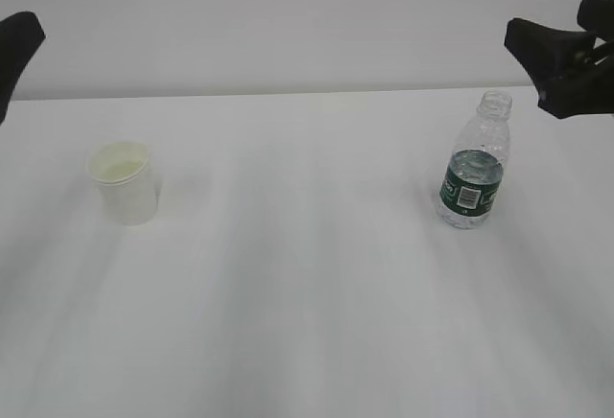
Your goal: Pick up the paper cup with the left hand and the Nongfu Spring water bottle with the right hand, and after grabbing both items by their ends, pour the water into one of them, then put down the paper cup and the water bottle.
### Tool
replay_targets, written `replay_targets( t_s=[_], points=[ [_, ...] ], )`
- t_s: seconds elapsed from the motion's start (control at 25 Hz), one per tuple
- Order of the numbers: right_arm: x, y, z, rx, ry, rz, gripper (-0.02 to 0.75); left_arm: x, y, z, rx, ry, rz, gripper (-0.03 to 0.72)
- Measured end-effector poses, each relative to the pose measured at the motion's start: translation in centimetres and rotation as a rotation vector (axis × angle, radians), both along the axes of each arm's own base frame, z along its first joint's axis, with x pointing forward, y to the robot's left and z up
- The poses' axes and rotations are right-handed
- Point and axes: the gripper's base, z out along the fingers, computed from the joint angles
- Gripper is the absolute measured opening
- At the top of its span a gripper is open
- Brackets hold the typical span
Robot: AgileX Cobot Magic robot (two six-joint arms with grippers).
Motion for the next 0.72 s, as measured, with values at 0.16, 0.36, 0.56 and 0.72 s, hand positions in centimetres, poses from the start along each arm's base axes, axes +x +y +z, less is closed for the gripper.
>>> replay_targets(
  t_s=[0.16,0.36,0.56,0.72],
  points=[
    [0.0,0.0,-0.1,-0.003,0.014,-0.004,0.59,-0.6,0.1,0.8,0.002,-0.028,0.003,0.587],
    [-0.4,-0.2,0.3,0.007,0.018,-0.012,0.59,-1.3,0.3,1.4,0.015,-0.026,0.02,0.587],
    [-1.3,-0.3,1.5,0.009,-0.022,-0.018,0.59,-1.9,0.6,2.1,0.005,-0.029,0.048,0.587],
    [-2.1,-0.6,2.1,-0.003,-0.006,-0.04,0.59,-2.1,0.7,2.1,0.014,-0.005,0.061,0.587]
  ],
)
